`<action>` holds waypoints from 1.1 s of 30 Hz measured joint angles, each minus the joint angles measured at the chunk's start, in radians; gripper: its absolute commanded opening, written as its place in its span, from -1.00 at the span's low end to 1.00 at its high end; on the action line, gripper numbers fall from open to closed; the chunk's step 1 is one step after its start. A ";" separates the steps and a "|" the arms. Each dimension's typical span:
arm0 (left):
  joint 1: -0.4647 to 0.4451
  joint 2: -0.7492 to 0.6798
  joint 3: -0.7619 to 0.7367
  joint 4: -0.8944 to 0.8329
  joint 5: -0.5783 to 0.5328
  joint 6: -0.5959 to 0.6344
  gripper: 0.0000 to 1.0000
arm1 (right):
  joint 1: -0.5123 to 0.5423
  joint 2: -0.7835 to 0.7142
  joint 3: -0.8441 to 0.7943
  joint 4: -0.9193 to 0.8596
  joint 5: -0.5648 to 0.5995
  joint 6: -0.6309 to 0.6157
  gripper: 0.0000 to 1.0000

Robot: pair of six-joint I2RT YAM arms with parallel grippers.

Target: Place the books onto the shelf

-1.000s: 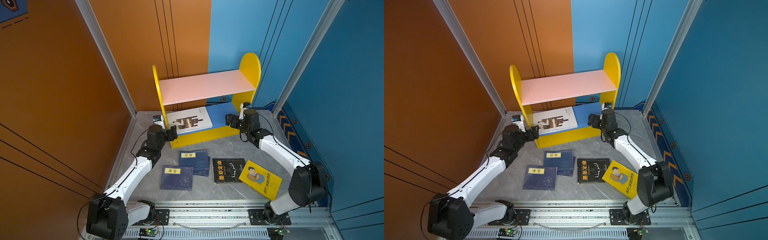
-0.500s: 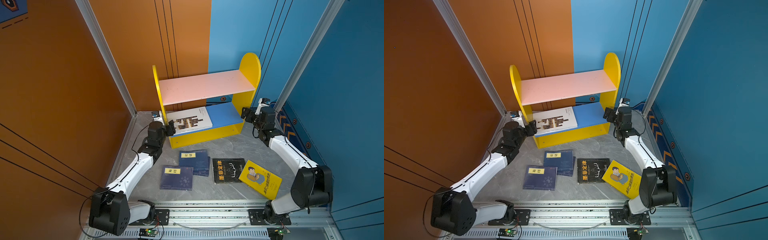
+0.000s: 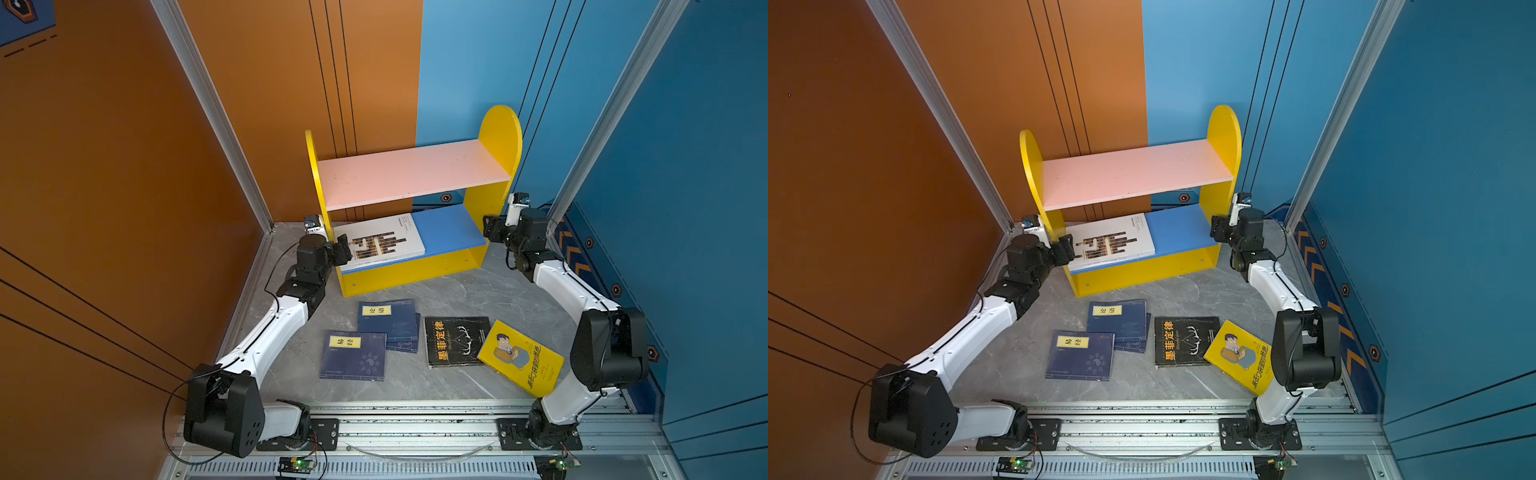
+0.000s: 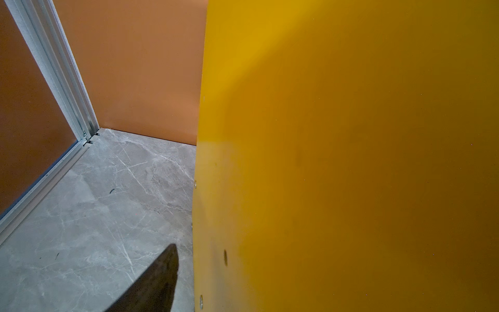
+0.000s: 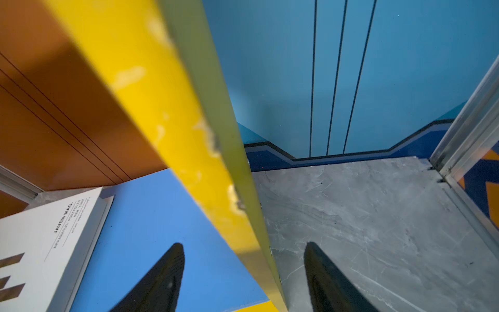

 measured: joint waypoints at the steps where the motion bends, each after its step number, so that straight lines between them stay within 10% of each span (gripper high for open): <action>1: 0.000 0.000 0.000 -0.001 0.000 -0.003 0.50 | 0.003 0.000 0.000 0.008 0.003 -0.012 0.33; 33: -0.037 0.058 0.138 0.017 -0.125 -0.013 -0.05 | -0.016 0.076 0.078 0.200 -0.014 -0.075 -0.72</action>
